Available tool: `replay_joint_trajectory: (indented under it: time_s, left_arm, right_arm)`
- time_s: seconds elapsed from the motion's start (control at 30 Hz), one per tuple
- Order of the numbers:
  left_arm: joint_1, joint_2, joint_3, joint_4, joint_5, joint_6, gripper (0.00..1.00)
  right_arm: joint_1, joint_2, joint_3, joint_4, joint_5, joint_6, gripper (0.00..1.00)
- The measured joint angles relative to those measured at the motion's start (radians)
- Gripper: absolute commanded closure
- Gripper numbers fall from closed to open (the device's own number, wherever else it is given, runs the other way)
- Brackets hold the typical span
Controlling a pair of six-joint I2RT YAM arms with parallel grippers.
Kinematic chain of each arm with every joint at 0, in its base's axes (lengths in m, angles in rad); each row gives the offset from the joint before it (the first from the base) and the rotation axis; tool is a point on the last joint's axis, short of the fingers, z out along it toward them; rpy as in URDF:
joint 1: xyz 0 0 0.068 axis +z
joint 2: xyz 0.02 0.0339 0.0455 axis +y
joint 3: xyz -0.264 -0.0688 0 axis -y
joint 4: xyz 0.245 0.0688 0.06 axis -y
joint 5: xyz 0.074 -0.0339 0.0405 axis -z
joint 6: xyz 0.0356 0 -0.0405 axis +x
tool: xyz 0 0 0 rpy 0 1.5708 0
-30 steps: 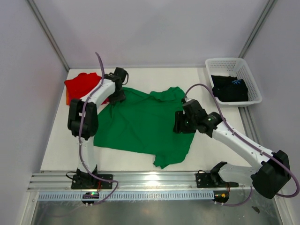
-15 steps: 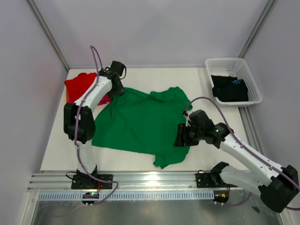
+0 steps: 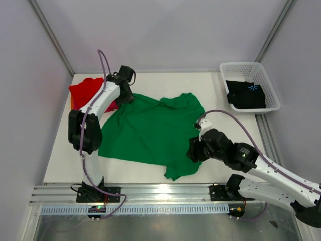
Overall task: Fold and stack the t-shirts
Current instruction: Flatten out the tshirt
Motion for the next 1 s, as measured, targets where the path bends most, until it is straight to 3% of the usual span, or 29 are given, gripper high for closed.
replay_joint_trajectory:
  time_s: [0.2, 0.4, 0.77, 1.0]
  left_arm:
    - [-0.016, 0.0, 0.0, -0.001, 0.006, -0.003, 0.5]
    - [-0.023, -0.041, -0.046, -0.002, -0.014, -0.003, 0.5]
    - [-0.022, -0.065, -0.055, 0.0, -0.031, -0.004, 0.5]
    - [-0.022, -0.065, -0.055, -0.002, -0.032, -0.005, 0.5]
  right_arm:
    - [0.052, 0.127, 0.249, 0.084, 0.257, -0.28, 0.45]
    - [0.147, 0.27, 0.283, 0.013, 0.406, -0.486, 0.45]
    - [0.434, 0.459, 0.342, -0.246, 0.488, -0.501, 0.45]
    - [0.473, 0.573, 0.467, -0.321, 0.429, -0.508, 0.45]
